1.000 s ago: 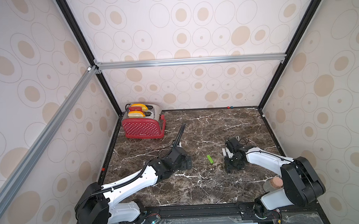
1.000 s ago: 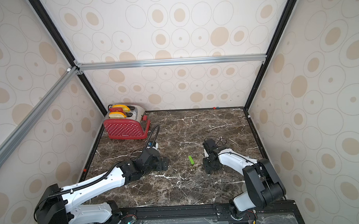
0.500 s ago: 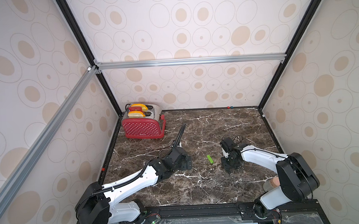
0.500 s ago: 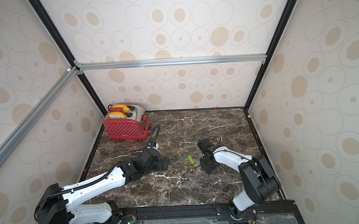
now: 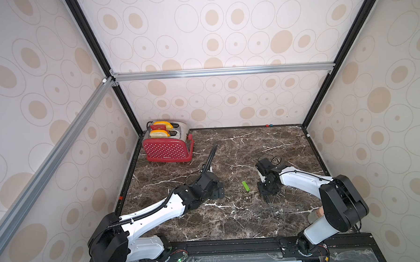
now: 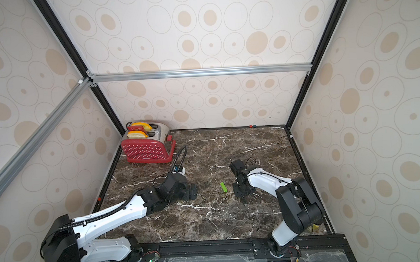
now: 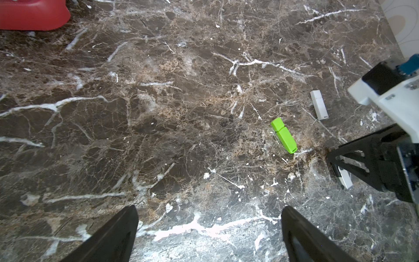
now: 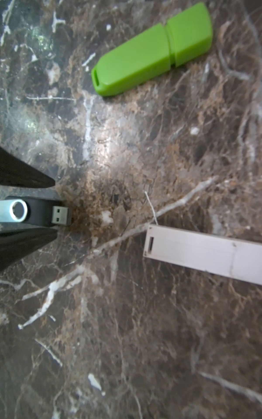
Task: Close the usb drive cover
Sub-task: Pick up the USB drive from the center of the board.
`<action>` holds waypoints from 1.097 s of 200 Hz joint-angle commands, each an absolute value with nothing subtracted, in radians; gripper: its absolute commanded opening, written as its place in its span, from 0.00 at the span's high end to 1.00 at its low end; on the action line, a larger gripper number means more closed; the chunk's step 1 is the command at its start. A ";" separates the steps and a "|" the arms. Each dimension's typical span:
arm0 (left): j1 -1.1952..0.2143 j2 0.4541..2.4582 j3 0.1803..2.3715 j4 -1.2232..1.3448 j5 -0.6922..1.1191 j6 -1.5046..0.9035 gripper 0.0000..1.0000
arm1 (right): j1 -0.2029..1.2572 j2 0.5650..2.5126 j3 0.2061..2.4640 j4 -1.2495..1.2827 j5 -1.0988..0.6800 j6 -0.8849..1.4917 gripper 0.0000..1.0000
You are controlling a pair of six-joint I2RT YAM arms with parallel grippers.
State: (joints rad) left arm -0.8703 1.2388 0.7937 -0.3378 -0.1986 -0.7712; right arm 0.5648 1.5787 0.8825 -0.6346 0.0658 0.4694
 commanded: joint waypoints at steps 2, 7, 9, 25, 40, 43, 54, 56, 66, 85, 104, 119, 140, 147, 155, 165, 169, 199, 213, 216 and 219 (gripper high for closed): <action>-0.864 1.232 0.814 -0.354 -0.200 -0.781 0.01 | 0.567 1.594 0.899 -0.660 0.082 0.461 0.67; -0.864 1.230 0.815 -0.357 -0.201 -0.781 0.01 | 0.567 1.599 0.902 -0.661 0.087 0.459 0.67; -0.864 1.230 0.815 -0.357 -0.201 -0.781 0.01 | 0.567 1.600 0.902 -0.662 0.088 0.460 0.67; -0.864 1.222 0.813 -0.362 -0.204 -0.779 0.01 | 0.567 1.604 0.896 -0.666 0.102 0.460 0.68; -0.864 1.218 0.810 -0.364 -0.206 -0.779 0.01 | 0.567 1.604 0.892 -0.669 0.122 0.463 0.68; -0.864 1.218 0.809 -0.364 -0.206 -0.779 0.01 | 0.566 1.605 0.892 -0.668 0.121 0.463 0.68; -0.864 1.219 0.810 -0.364 -0.206 -0.779 0.01 | 0.568 1.609 0.894 -0.667 0.110 0.460 0.68; -0.864 1.220 0.811 -0.364 -0.205 -0.779 0.01 | 0.566 1.611 0.894 -0.667 0.109 0.459 0.68; -0.864 1.223 0.813 -0.364 -0.203 -0.778 0.01 | 0.567 1.618 0.896 -0.666 0.106 0.459 0.68; -0.864 1.226 0.821 -0.369 -0.202 -0.775 0.01 | 0.567 1.630 0.895 -0.665 0.097 0.459 0.69; -0.864 1.222 0.822 -0.371 -0.204 -0.773 0.01 | 0.567 1.634 0.884 -0.657 0.088 0.458 0.70; -0.864 1.220 0.822 -0.371 -0.206 -0.773 0.01 | 0.567 1.636 0.880 -0.653 0.089 0.462 0.73; -0.864 1.223 0.823 -0.371 -0.204 -0.775 0.01 | 0.567 1.636 0.881 -0.652 0.087 0.462 0.79; -0.864 1.223 0.821 -0.371 -0.204 -0.776 0.01 | 0.567 1.636 0.882 -0.654 0.085 0.461 0.83; -0.863 1.223 0.821 -0.371 -0.205 -0.775 0.01 | 0.567 1.635 0.884 -0.657 0.084 0.462 0.85; -0.864 1.221 0.819 -0.372 -0.205 -0.775 0.01 | 0.567 1.631 0.881 -0.656 0.083 0.462 0.85; -0.864 1.221 0.819 -0.371 -0.206 -0.775 0.01 | 0.566 1.630 0.882 -0.658 0.083 0.462 0.85; -0.864 1.222 0.819 -0.371 -0.207 -0.778 0.01 | 0.567 1.629 0.886 -0.670 0.079 0.456 0.84; -0.864 1.221 0.819 -0.371 -0.207 -0.777 0.01 | 0.567 1.632 0.884 -0.667 0.074 0.456 0.84; -0.864 1.221 0.818 -0.370 -0.207 -0.777 0.01 | 0.567 1.634 0.884 -0.667 0.074 0.456 0.84; -0.863 1.220 0.818 -0.371 -0.207 -0.778 0.01 | 0.567 1.635 0.885 -0.667 0.073 0.455 0.84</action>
